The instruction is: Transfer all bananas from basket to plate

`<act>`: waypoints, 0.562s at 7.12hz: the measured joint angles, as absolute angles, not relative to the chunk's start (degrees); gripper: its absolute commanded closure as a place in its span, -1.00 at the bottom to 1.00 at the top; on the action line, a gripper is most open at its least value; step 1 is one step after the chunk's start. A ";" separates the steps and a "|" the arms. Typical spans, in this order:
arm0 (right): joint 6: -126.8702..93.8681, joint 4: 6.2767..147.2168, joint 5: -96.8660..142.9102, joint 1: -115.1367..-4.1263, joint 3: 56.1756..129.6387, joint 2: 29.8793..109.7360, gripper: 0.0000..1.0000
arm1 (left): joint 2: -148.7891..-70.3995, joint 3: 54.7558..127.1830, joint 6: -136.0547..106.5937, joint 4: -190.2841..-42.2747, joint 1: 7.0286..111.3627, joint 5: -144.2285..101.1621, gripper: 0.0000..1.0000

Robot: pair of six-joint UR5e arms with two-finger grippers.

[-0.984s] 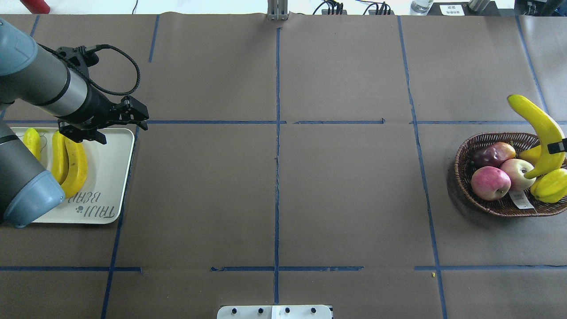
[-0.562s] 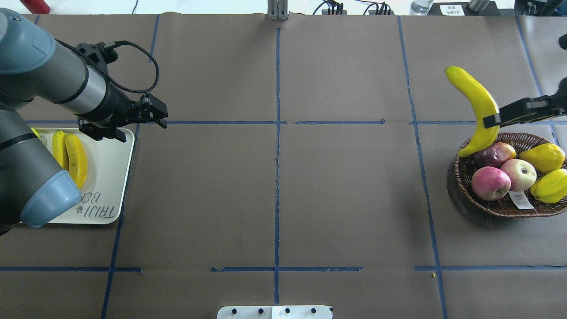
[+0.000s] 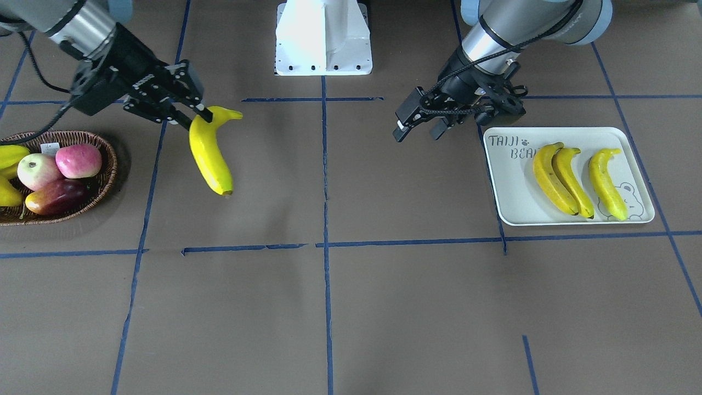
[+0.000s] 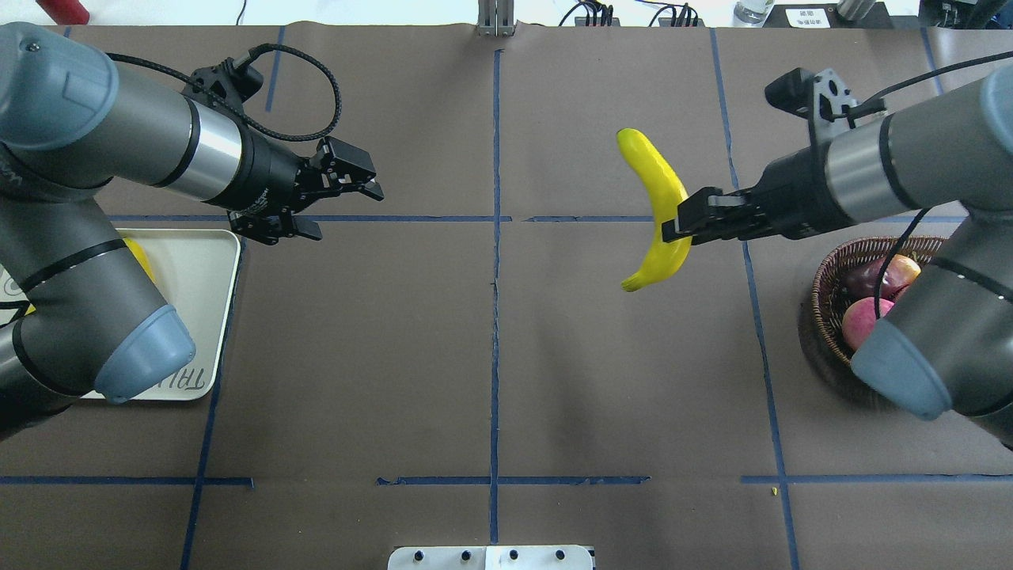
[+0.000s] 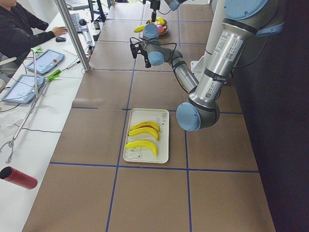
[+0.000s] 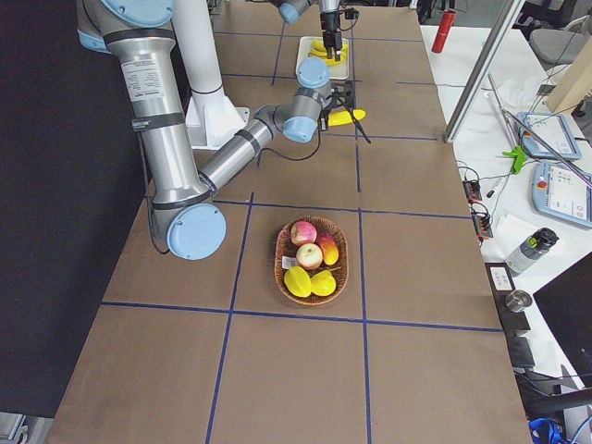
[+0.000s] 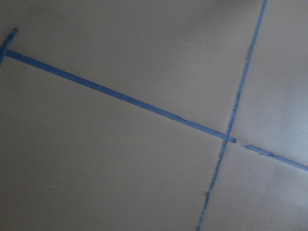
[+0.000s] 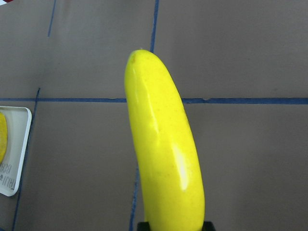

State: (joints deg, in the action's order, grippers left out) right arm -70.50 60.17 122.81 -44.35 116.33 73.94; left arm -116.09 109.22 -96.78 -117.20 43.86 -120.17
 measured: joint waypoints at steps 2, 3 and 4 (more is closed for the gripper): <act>-74.09 60.75 111.00 -33.56 116.32 69.34 0.99 | -118.86 106.79 -105.21 -125.31 42.45 -120.15 -0.99; -74.54 61.20 105.88 -29.34 116.31 68.02 0.99 | -121.46 104.74 -106.88 -126.24 42.21 -120.12 -0.99; -74.90 61.65 102.68 -26.72 116.33 67.08 0.99 | -123.67 102.85 -107.63 -126.58 41.91 -120.09 -0.99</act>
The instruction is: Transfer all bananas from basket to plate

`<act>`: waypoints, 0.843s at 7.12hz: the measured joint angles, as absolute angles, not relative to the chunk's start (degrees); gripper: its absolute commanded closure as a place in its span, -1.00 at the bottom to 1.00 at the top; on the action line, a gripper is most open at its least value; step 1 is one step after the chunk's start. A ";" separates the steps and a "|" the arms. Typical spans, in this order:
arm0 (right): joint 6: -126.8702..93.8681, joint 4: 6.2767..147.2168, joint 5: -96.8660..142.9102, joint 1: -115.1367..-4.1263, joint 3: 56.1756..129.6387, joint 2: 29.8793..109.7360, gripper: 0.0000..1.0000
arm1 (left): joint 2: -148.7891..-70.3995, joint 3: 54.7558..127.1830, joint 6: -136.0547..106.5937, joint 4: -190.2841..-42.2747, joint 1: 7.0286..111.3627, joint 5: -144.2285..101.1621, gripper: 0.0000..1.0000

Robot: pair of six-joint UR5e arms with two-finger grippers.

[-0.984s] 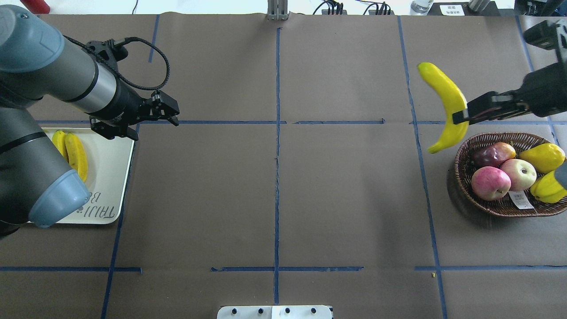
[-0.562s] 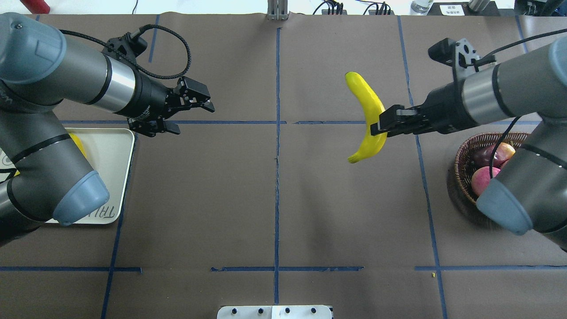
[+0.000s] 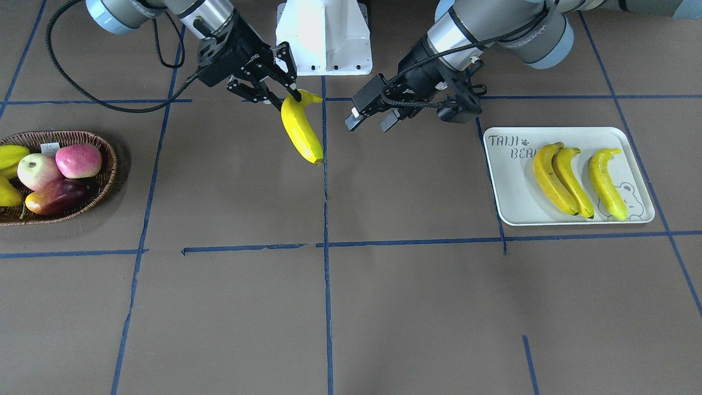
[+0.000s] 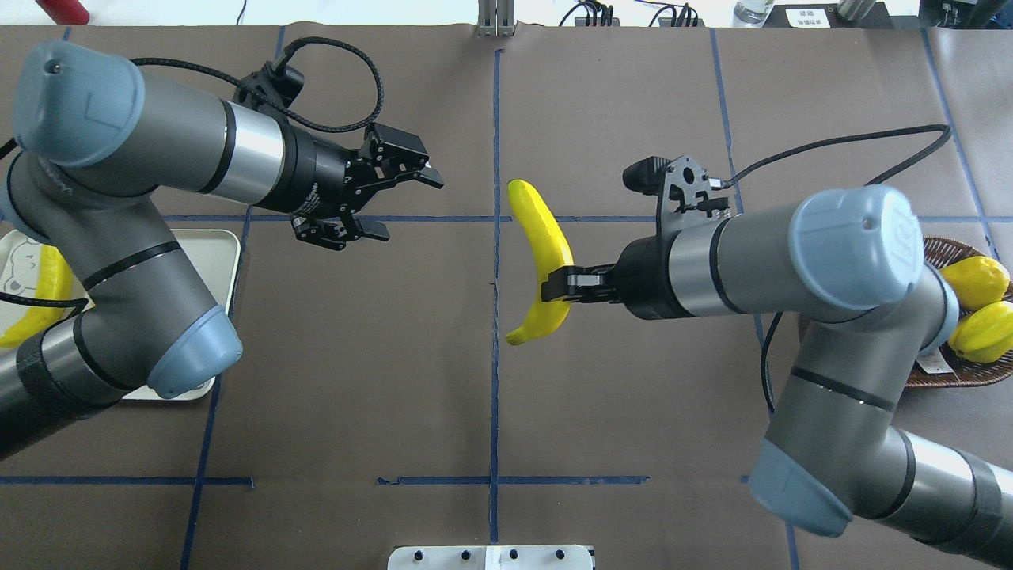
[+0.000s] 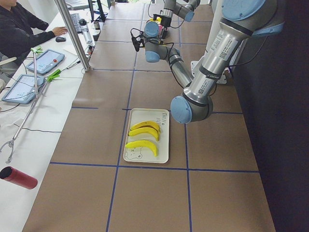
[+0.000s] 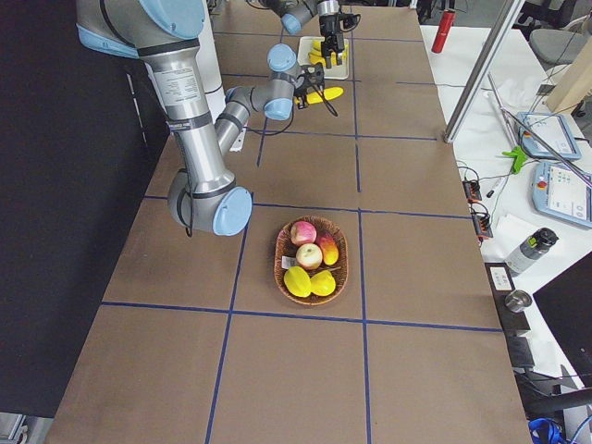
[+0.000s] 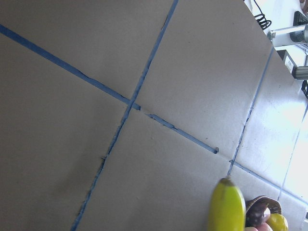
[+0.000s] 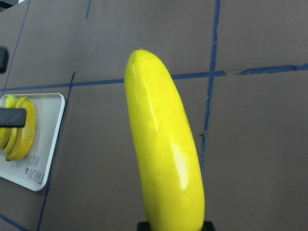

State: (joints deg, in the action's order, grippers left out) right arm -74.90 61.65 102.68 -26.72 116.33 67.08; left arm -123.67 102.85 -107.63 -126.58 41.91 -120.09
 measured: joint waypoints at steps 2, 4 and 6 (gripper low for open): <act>-75.42 62.00 100.55 -24.93 116.36 66.36 0.99 | -125.99 100.87 -108.01 -127.02 40.05 -119.78 -0.98; -75.49 62.04 100.37 -24.80 116.72 66.29 0.99 | -127.16 98.65 -108.02 -127.62 38.24 -118.73 -0.98; -75.50 62.05 100.37 -24.78 117.05 66.27 0.99 | -127.40 98.08 -107.98 -128.00 36.85 -118.34 -0.80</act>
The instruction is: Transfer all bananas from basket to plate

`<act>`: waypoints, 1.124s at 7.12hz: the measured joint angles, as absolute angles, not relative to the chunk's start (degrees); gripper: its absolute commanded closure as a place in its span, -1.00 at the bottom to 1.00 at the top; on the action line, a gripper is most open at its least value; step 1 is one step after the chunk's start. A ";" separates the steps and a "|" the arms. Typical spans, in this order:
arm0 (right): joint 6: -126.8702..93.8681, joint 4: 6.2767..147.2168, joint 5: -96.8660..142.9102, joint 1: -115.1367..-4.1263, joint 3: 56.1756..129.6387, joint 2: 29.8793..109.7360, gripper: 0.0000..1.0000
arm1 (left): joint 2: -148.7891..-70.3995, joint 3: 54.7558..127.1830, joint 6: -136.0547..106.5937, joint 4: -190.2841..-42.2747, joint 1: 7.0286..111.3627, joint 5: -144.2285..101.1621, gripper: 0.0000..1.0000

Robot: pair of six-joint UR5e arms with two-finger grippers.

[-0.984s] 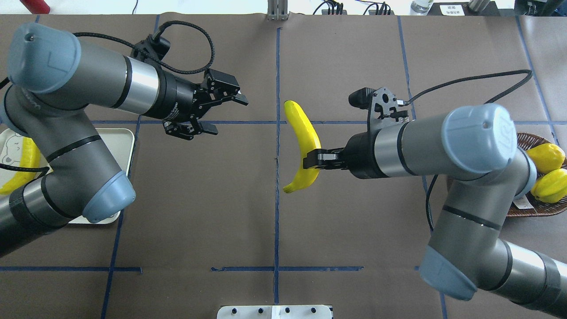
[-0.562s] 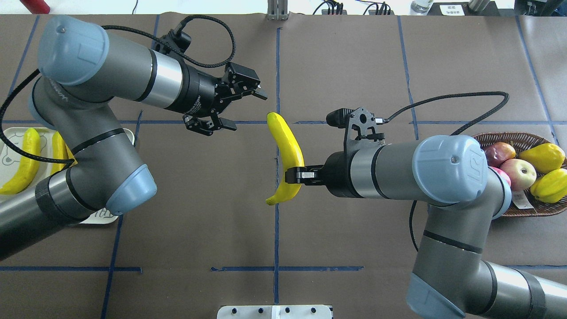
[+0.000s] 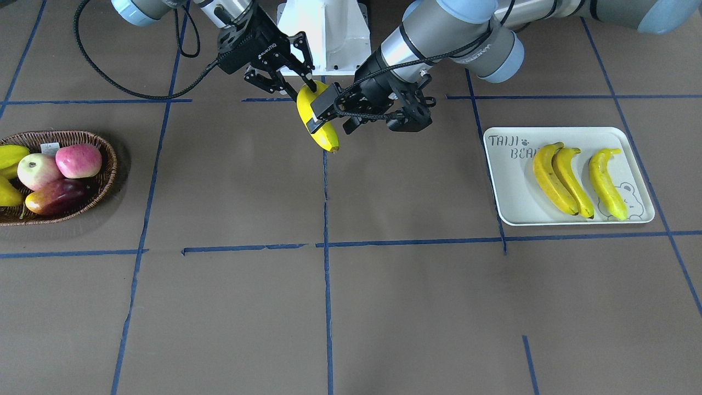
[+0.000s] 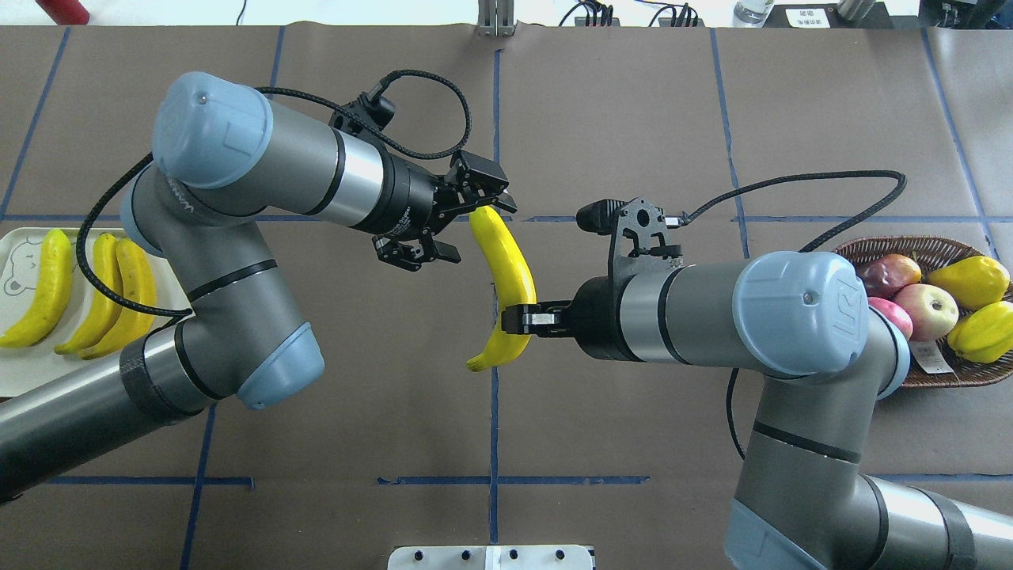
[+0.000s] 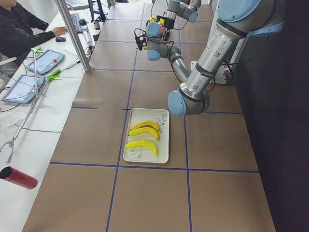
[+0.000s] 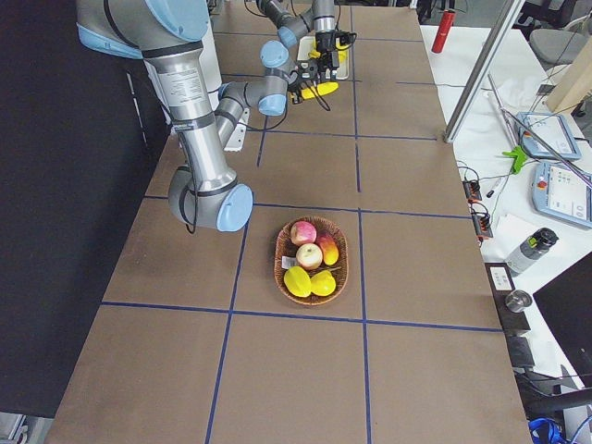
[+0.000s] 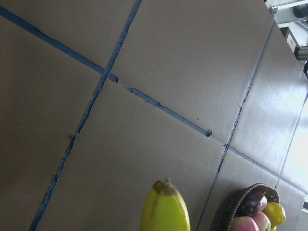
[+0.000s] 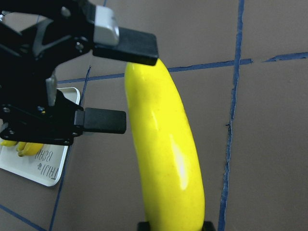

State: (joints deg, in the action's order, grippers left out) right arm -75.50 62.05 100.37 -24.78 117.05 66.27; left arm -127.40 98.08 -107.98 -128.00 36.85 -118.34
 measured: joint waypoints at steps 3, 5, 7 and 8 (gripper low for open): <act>-75.56 62.05 100.37 -24.72 117.15 66.23 0.99 | -127.82 96.92 -107.94 -128.67 35.41 -118.02 -0.67; -75.57 62.05 100.39 -24.72 117.16 66.19 0.99 | -127.90 96.24 -107.93 -129.82 34.69 -117.38 0.23; -75.51 62.05 100.45 -24.77 117.16 66.18 0.89 | -127.89 96.22 -107.73 -130.77 34.59 -117.28 1.00; -75.50 62.05 100.47 -24.80 117.20 66.18 -0.30 | -127.77 96.20 -107.46 -131.94 34.65 -117.29 1.00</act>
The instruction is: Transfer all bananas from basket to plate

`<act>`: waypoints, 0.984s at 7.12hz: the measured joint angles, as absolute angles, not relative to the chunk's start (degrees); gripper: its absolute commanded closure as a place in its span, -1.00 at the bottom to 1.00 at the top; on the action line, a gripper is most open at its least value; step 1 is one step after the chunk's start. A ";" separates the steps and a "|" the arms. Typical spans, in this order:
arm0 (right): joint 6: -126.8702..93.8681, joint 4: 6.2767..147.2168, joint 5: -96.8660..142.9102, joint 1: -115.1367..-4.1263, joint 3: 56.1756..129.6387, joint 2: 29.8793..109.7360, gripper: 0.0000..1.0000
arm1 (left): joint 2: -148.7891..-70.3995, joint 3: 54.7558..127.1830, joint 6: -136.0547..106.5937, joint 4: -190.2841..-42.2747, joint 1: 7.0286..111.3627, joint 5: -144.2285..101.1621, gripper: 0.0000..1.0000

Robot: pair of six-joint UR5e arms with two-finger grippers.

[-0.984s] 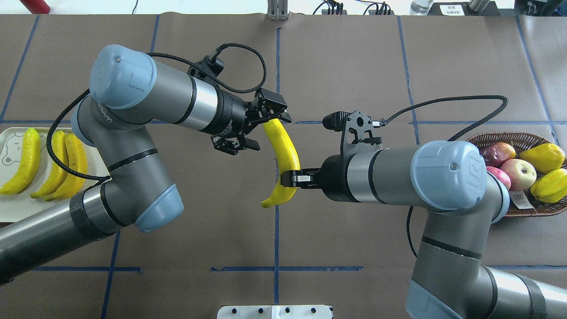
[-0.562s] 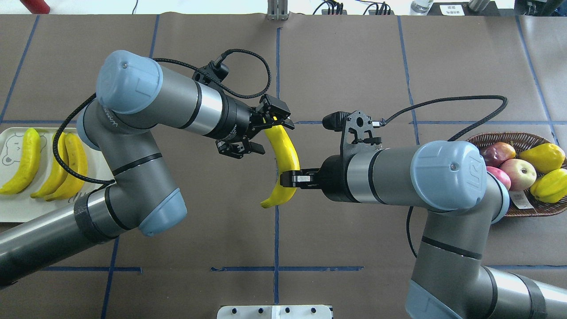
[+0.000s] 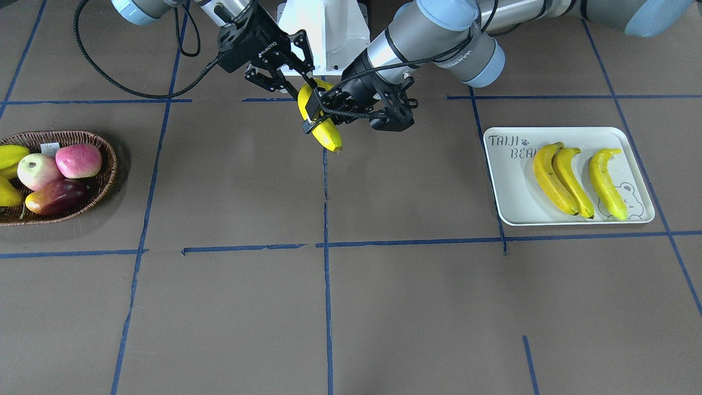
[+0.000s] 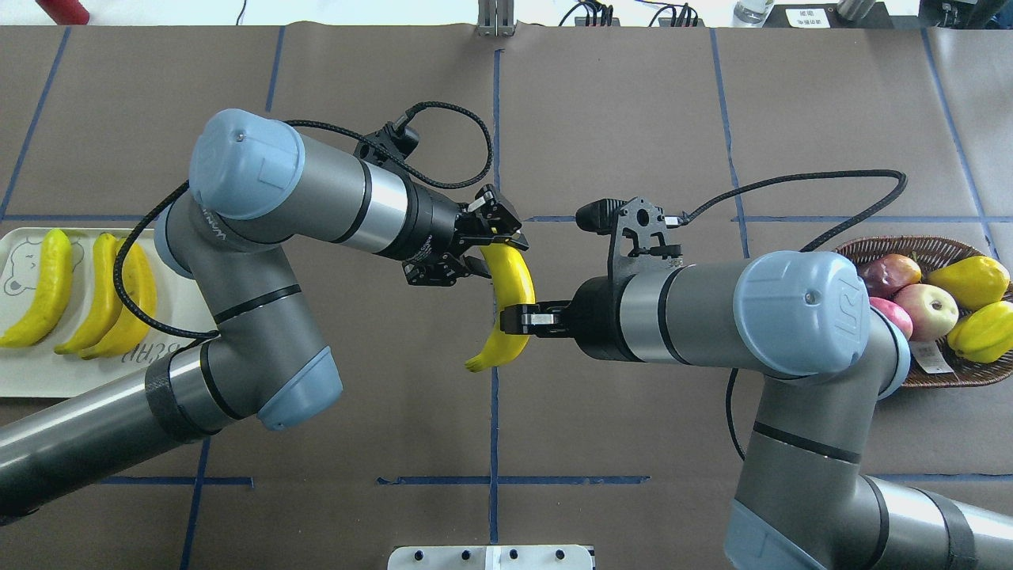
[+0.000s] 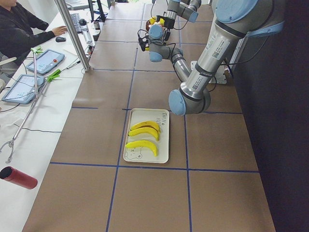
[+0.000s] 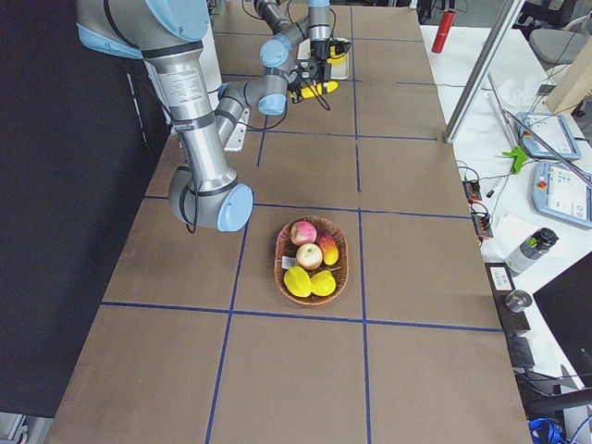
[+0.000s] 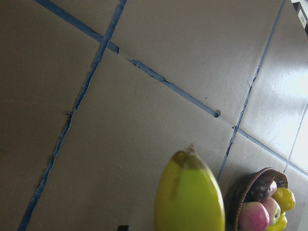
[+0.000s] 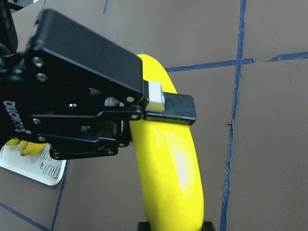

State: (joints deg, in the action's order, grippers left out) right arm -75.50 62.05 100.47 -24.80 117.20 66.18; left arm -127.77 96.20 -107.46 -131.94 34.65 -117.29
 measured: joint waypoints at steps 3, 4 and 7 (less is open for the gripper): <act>-79.71 61.82 100.29 -24.81 118.07 66.12 -0.99 | -127.26 96.07 -107.16 -133.25 35.14 -117.33 1.00; -80.91 61.77 100.29 -24.84 118.56 66.15 -0.99 | -127.07 95.94 -106.99 -133.18 35.39 -117.33 1.00; -81.56 61.84 100.50 -25.12 120.04 66.49 -0.99 | -126.74 94.11 -103.77 -127.78 38.40 -118.22 1.00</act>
